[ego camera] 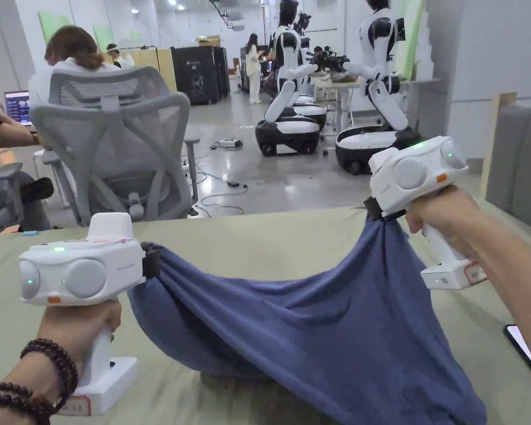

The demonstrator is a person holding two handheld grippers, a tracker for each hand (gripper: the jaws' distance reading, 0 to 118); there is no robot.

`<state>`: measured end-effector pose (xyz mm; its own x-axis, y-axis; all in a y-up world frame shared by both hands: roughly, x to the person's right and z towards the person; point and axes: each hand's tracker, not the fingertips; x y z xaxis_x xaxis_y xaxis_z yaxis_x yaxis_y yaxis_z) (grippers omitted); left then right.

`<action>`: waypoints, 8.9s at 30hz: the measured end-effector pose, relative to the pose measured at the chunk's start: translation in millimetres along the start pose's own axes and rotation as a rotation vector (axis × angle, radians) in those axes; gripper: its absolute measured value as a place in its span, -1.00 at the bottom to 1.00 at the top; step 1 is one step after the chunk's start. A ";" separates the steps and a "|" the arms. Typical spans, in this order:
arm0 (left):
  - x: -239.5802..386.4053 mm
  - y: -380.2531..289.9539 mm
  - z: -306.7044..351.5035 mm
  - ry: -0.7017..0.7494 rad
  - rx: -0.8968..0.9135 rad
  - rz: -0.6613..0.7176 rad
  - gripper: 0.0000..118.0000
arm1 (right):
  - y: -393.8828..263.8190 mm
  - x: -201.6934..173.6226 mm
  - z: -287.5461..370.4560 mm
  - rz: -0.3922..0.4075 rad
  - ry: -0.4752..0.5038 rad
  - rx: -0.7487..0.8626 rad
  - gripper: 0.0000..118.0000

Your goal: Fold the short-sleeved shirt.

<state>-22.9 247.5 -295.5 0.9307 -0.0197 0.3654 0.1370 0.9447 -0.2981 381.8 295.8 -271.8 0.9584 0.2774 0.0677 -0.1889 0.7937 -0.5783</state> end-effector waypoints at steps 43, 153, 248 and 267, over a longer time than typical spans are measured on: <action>-34.6 102.2 -131.5 0.137 0.113 0.030 -0.95 | 62.3 84.8 -41.7 -0.311 -0.209 0.276 -0.98; -27.9 -242.9 116.3 -0.040 -0.213 0.058 -0.95 | -368.8 -43.1 107.3 -0.382 -0.004 -0.126 -0.91; -32.2 -217.8 2.0 0.072 -0.440 -0.021 -0.93 | -309.8 -35.1 -33.0 -0.177 0.015 -0.366 -0.83; -35.5 -248.4 131.3 -0.007 -0.415 0.001 -0.93 | -355.5 -44.4 103.5 -0.171 -0.010 -0.273 -0.82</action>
<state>-134.5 56.6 -118.6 0.9286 -0.0151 0.3708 0.2628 0.7323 -0.6282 384.3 57.4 14.8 0.9689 0.1590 0.1899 0.0403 0.6552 -0.7544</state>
